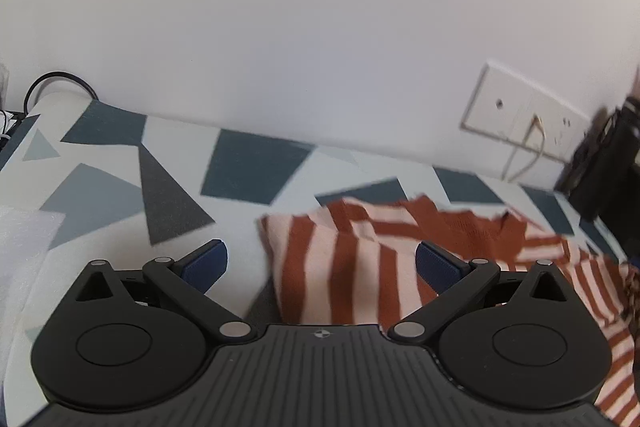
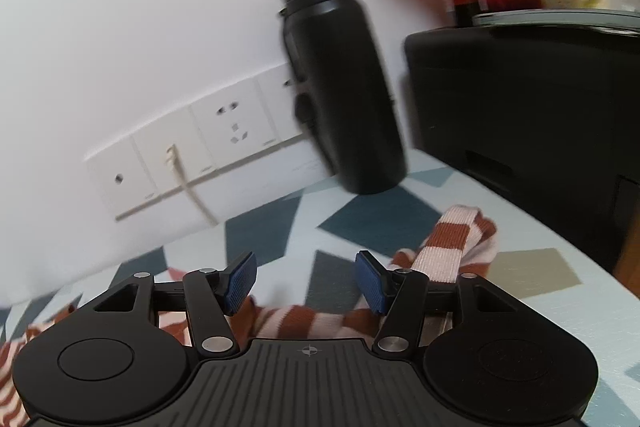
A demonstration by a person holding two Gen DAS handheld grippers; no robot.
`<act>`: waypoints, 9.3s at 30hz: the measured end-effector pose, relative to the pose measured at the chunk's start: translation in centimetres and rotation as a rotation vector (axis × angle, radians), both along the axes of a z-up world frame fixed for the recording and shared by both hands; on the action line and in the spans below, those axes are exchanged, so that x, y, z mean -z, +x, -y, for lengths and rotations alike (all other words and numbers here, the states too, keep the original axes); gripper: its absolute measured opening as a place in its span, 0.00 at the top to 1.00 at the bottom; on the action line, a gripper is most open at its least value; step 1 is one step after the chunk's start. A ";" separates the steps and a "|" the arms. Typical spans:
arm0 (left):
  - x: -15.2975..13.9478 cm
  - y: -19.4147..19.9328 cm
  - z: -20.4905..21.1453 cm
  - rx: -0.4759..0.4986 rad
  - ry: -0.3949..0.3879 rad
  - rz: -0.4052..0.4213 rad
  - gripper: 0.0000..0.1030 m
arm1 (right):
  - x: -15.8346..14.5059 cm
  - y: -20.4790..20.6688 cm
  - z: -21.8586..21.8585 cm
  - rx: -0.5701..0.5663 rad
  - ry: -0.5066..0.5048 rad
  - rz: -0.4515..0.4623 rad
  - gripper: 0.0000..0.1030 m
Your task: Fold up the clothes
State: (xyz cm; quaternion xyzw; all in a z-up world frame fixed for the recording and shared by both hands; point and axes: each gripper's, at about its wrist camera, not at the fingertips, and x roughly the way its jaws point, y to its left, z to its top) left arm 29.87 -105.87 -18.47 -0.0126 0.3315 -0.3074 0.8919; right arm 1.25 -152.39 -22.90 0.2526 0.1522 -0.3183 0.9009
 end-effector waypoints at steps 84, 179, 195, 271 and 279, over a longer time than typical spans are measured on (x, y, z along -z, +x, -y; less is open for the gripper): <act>3.3 -5.2 -1.1 0.030 0.187 0.033 0.00 | -0.1 -5.6 -4.1 0.140 -0.133 -0.278 0.91; 3.5 -2.5 -4.0 -0.155 0.124 0.039 0.00 | 2.8 6.8 -8.2 -0.294 -0.117 -0.268 0.01; -0.1 -6.3 -2.2 -0.043 0.248 0.125 0.01 | 2.8 6.8 -7.2 -0.376 -0.064 -0.285 0.01; 2.1 -7.6 -5.2 0.144 0.082 -0.041 0.89 | 0.1 3.5 -2.3 -0.308 -0.160 -0.046 0.70; 2.2 -7.5 -5.4 0.134 0.056 -0.057 0.89 | 2.1 8.7 -7.2 -0.448 -0.333 -0.281 0.82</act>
